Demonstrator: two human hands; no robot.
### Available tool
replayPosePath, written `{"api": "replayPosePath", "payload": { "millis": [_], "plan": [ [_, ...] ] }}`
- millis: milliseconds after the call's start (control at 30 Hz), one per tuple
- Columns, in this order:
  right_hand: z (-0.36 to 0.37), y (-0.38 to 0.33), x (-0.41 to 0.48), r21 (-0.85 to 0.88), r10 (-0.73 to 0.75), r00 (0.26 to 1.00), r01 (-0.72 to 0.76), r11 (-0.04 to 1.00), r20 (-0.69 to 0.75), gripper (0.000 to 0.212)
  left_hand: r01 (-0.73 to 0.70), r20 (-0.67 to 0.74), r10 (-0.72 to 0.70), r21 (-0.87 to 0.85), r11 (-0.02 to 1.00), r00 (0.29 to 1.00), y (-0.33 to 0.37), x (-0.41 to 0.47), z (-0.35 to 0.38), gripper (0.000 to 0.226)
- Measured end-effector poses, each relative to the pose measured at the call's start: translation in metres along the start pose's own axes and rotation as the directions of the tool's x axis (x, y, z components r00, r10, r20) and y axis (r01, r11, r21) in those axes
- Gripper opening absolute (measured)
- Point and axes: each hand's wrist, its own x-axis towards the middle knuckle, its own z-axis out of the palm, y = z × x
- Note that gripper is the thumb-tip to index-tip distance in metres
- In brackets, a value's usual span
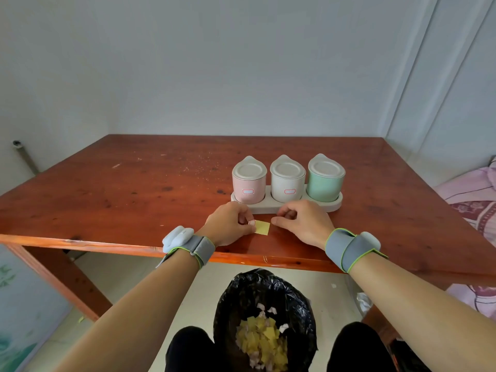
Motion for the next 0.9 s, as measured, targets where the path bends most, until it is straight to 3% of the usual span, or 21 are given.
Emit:
{"api": "replayPosePath", "payload": {
  "millis": [100, 267, 367, 533, 700, 900],
  "plan": [
    [0.003, -0.004, -0.001, 0.078, -0.067, 0.996, 0.063, 0.995, 0.058, 0.027, -0.004, -0.006, 0.003, -0.149, 0.989, 1.000, 0.003, 0.001, 0.001, 0.007],
    [0.004, -0.010, -0.003, 0.153, -0.122, 0.987, 0.105, 0.983, 0.102, 0.010, -0.002, 0.007, 0.004, -0.257, 0.966, 1.000, 0.007, 0.001, -0.002, 0.006],
    [0.003, -0.013, -0.005, 0.204, -0.110, 0.989, 0.088, 0.975, 0.102, 0.006, 0.018, -0.019, -0.028, -0.383, 0.923, 0.999, 0.008, 0.001, -0.001, 0.011],
    [-0.002, -0.014, -0.007, 0.472, -0.006, 0.998, -0.023, 0.881, 0.060, 0.005, 0.071, 0.003, -0.080, -0.497, 0.865, 0.997, 0.011, 0.000, 0.000, 0.009],
    [-0.003, -0.010, -0.009, 0.408, -0.008, 0.988, -0.057, 0.911, 0.156, 0.008, 0.066, -0.021, -0.098, -0.598, 0.799, 0.995, 0.020, 0.004, -0.004, 0.008],
    [-0.004, -0.011, -0.011, 0.404, -0.006, 0.987, -0.060, 0.913, 0.160, 0.012, 0.058, -0.009, -0.079, -0.610, 0.791, 0.997, 0.032, 0.005, 0.000, 0.007]
  ]
}}
